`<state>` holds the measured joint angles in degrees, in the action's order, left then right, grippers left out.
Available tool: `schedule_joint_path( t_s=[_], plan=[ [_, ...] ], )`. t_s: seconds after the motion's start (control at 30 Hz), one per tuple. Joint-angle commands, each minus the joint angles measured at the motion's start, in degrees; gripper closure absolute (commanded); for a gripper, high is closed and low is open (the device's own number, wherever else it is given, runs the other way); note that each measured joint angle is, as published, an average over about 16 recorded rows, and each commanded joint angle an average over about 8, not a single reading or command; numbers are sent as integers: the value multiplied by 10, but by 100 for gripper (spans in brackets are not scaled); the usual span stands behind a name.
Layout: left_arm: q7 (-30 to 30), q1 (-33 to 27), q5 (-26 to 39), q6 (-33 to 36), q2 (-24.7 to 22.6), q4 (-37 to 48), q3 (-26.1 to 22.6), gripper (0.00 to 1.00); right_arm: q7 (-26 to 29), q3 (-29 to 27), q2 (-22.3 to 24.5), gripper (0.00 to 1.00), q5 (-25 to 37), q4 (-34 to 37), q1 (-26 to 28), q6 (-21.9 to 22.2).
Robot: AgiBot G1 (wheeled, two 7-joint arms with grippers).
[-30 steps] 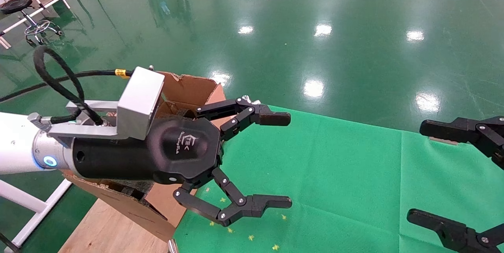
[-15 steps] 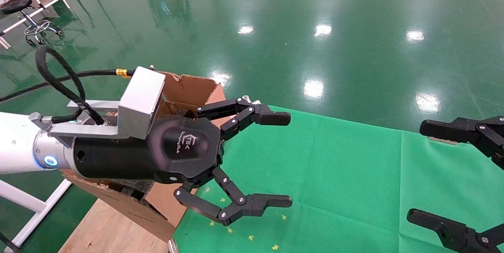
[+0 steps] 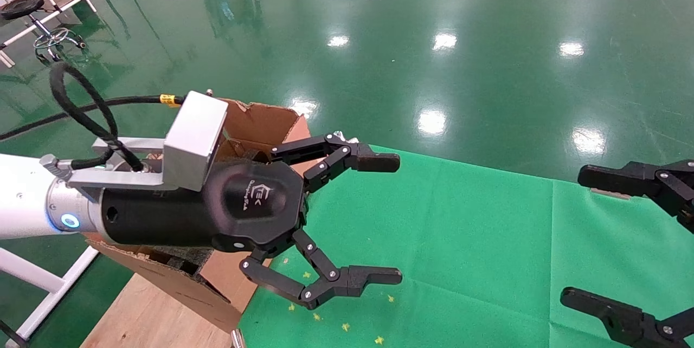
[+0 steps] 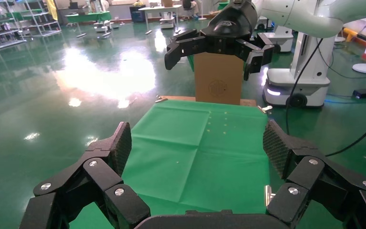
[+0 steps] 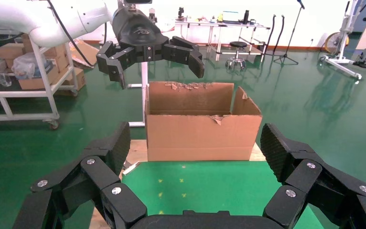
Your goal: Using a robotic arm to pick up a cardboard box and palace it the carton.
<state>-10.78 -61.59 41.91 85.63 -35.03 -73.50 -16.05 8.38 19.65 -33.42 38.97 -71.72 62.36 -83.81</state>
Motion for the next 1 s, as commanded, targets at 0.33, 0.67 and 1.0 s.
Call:
schedule_joint_path(
  t_s=[0.33,0.67,1.0],
  plan=[
    [0,0,0,0,0,0,0,0,0,0,0,0,0,0,0,0],
    [0,0,0,0,0,0,0,0,0,0,0,0,0,0,0,0],
    [0,0,0,0,0,0,0,0,0,0,0,0,0,0,0,0]
  ],
)
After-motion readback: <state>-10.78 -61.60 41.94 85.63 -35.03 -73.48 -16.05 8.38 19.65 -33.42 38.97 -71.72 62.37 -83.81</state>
